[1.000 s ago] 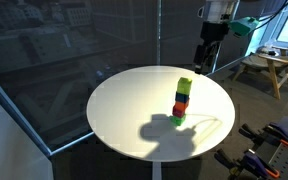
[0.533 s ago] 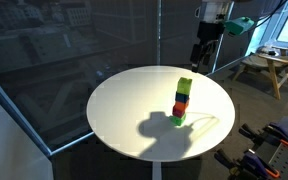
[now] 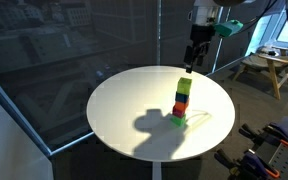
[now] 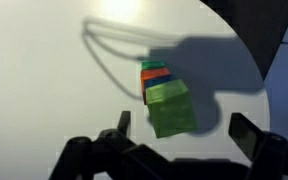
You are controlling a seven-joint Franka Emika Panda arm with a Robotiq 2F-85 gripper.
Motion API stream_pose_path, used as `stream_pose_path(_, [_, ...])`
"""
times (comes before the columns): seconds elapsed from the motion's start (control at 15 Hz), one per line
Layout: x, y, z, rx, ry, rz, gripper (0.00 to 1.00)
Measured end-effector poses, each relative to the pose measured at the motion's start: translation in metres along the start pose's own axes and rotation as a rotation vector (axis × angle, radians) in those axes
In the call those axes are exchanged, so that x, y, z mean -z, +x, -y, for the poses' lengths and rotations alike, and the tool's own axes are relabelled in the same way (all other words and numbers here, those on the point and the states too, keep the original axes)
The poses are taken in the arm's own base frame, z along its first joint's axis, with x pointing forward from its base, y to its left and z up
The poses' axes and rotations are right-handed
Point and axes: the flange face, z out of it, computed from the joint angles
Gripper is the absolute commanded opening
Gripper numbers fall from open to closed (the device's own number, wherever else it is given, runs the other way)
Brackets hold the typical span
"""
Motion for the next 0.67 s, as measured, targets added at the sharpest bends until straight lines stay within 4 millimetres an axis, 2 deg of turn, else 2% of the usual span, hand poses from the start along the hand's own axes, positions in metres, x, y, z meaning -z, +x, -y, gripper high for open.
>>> stream_pose_path(0.67, [-0.0055,0.0122,-0.0053,0.123,-0.024,0.009,1.00])
